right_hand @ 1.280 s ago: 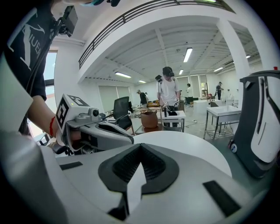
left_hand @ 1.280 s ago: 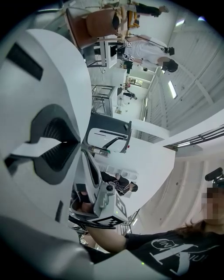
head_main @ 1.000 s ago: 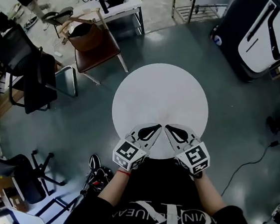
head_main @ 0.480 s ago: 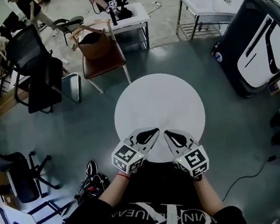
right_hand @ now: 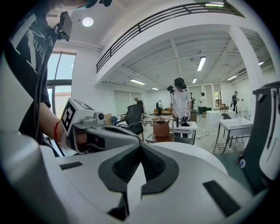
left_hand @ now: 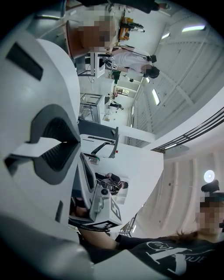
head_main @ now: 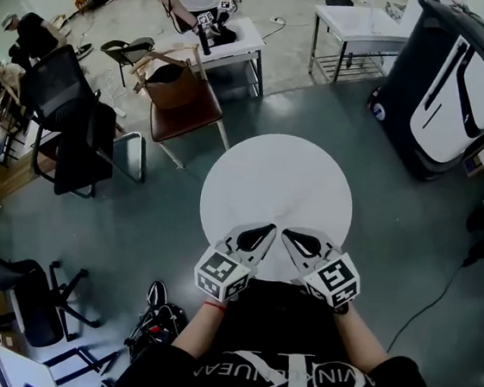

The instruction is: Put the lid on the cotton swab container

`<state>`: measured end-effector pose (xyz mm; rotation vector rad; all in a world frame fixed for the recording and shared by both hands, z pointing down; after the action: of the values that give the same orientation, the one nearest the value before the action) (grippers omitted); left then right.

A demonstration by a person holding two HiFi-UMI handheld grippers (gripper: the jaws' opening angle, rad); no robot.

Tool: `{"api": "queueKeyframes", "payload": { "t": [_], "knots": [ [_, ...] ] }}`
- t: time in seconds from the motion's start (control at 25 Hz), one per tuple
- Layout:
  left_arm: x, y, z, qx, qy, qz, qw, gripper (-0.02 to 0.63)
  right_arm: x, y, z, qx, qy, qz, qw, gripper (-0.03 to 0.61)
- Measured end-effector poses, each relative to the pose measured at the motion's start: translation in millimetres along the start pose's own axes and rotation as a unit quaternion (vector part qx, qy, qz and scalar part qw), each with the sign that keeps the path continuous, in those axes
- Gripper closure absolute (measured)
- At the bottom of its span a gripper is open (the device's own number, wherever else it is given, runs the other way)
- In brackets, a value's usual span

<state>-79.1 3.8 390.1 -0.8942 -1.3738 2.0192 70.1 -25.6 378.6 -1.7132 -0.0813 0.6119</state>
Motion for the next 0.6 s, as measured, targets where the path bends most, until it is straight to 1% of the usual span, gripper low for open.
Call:
{"api": "queueKeyframes", "payload": {
  "t": [0.16,0.6],
  "knots": [
    [0.0,-1.9,-9.1,0.000,0.005,-0.003,1.0000,0.606,8.9,-3.0,-0.1,0.002,0.002,-0.003,1.000,0.577],
    [5.3,-9.9,-23.2,0.006,0.018,-0.001,0.9998,0.606,18.9,-11.7,6.3,-0.003,0.017,0.008,1.000,0.577]
  ]
}}
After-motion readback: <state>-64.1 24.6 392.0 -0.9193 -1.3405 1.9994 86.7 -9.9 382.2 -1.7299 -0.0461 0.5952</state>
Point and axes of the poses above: the fingertips, and each gripper's own axes: x backward along the fingers, z to its left, y out of its top, the point moved 9 cm from there along x, backward along the fingers, and after that the axes turned 2 degrees about -y, right-handed, at the moved point
